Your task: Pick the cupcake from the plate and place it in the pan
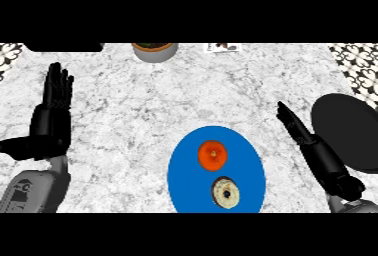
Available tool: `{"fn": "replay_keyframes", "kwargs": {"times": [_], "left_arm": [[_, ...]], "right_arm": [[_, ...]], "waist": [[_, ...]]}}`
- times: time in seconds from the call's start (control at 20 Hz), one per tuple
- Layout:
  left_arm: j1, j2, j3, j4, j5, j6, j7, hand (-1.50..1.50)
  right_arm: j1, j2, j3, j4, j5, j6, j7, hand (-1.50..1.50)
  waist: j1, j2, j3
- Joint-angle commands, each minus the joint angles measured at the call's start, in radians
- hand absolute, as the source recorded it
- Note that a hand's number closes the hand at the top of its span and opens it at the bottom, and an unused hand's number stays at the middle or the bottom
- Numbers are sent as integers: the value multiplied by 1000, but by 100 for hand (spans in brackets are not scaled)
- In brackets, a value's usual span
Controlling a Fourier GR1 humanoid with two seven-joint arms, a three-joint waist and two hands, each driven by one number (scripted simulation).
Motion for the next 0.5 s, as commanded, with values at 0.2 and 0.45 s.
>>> {"fn": "replay_keyframes", "kwargs": {"times": [0.2, 0.45], "left_arm": [[40, 89, -134, 50, -49, -160, 149, 0], [50, 88, -187, 45, -23, -226, 232, 0]], "right_arm": [[-31, 56, -116, 125, -66, -158, 303, -150], [52, -13, -19, 226, 325, -433, 394, 150]], "waist": [[16, 15, 31], [3, 9, 30]]}}
